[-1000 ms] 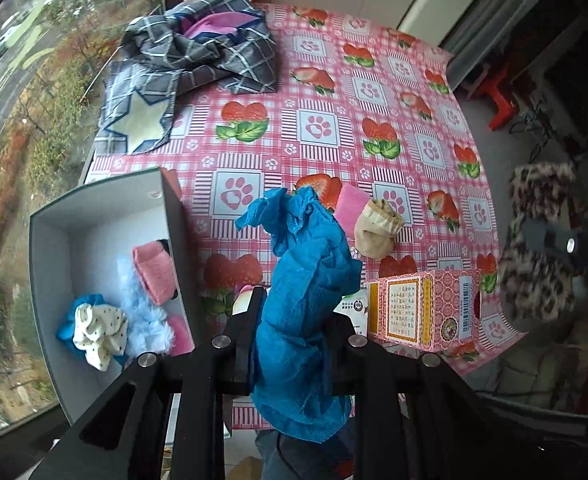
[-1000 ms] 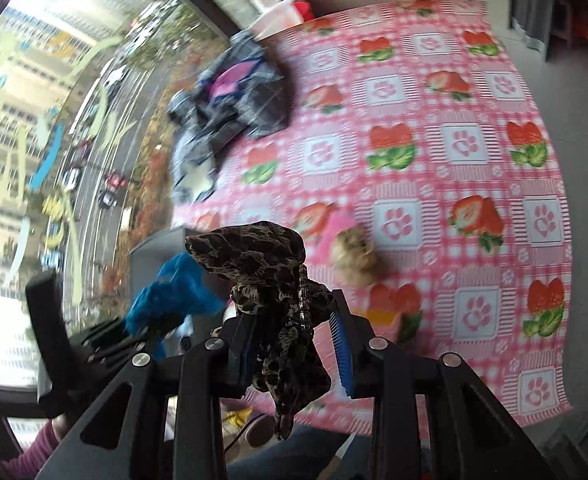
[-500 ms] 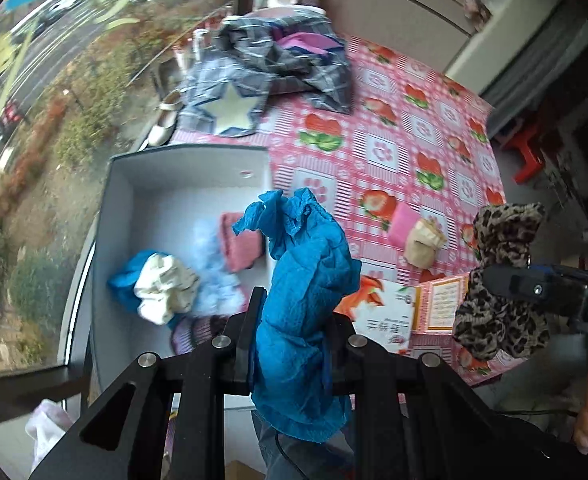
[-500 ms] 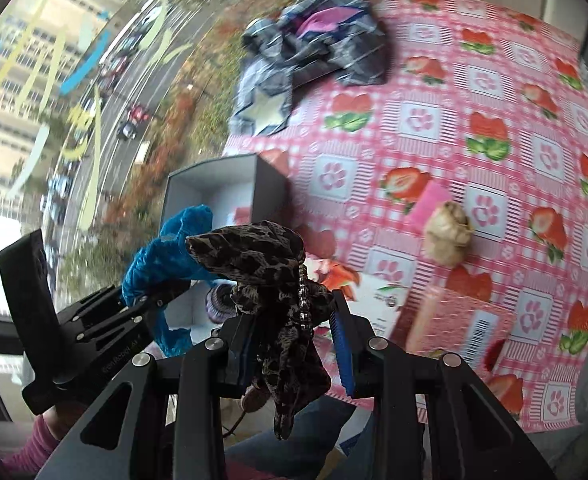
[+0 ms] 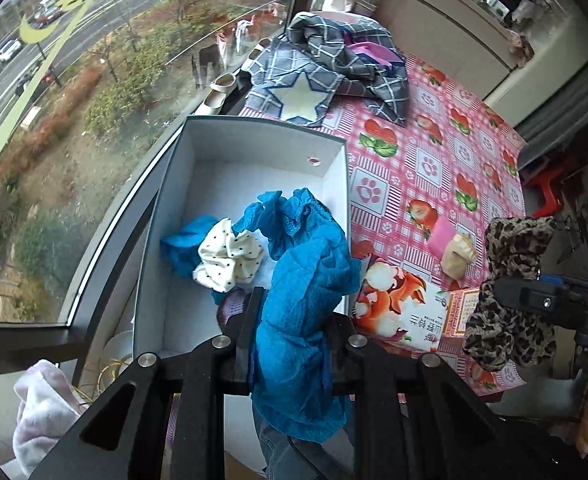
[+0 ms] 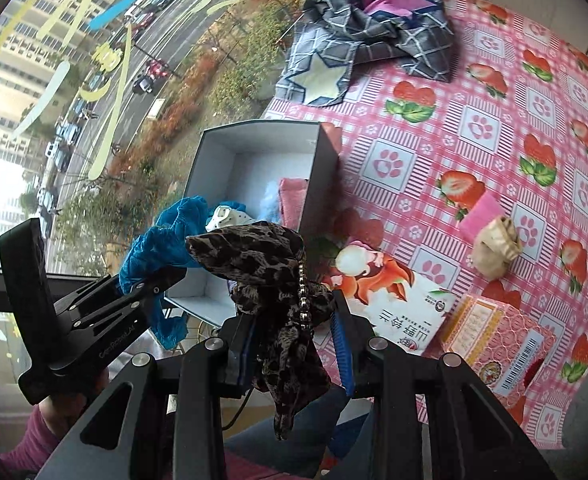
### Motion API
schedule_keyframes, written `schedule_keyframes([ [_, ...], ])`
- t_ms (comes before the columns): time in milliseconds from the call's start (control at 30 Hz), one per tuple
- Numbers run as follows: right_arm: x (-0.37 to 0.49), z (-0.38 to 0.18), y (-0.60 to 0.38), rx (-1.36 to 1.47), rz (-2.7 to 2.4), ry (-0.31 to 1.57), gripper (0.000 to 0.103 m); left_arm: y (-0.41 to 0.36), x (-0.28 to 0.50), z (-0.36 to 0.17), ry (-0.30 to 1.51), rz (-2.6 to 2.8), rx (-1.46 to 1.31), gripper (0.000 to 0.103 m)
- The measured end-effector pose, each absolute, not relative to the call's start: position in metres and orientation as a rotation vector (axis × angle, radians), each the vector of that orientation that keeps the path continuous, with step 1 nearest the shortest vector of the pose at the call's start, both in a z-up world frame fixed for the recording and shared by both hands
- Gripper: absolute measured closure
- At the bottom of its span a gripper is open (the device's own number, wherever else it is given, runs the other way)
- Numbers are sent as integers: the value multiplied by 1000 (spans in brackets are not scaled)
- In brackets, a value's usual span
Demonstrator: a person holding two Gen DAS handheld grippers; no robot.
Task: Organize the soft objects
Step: 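Carry the blue cloth and leopard-print item toward the white box with both tools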
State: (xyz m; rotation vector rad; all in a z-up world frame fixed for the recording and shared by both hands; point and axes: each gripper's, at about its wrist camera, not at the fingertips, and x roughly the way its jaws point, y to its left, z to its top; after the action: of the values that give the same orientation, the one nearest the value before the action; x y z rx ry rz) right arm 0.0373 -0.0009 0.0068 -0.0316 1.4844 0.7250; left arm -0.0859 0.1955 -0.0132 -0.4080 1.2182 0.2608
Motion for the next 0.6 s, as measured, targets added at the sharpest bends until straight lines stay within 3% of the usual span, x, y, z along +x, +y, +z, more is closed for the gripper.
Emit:
schedule_keyframes([
  [600,44,-9,38,-128,754,1490,69,217,-100,-31,1251,337,-422,78],
])
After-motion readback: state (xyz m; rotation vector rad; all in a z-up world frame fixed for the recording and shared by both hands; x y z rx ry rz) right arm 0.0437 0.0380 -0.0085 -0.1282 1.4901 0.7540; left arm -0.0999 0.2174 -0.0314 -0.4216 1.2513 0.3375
